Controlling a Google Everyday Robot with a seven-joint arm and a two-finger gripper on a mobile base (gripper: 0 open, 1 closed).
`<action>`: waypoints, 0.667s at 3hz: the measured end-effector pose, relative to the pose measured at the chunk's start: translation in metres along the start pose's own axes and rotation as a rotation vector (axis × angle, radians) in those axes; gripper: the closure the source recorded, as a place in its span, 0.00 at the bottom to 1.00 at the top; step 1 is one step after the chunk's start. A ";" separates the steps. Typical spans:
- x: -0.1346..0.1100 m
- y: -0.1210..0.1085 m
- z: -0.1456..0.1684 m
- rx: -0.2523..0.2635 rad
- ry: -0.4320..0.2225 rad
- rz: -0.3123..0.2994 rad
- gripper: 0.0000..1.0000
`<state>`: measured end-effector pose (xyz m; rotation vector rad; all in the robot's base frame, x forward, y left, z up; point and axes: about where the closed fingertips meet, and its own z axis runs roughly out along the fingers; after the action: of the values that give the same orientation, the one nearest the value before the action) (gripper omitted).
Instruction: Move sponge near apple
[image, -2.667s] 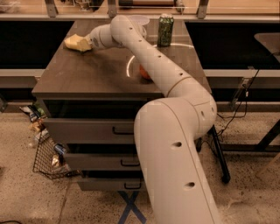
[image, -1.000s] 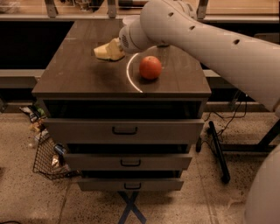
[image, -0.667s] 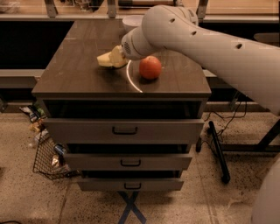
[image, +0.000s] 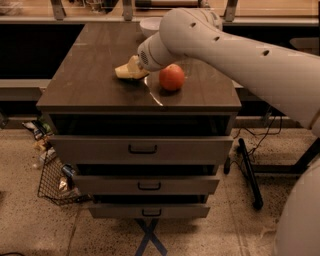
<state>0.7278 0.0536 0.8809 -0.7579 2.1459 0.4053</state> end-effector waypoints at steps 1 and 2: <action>-0.003 -0.005 0.004 0.008 0.003 -0.007 0.13; -0.011 -0.015 -0.003 0.046 -0.006 -0.005 0.00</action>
Offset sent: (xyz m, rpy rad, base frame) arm 0.0217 -0.0238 0.0252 -0.0331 -0.0527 -0.0836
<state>0.7408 0.0449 0.8907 -0.7343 2.1399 0.3539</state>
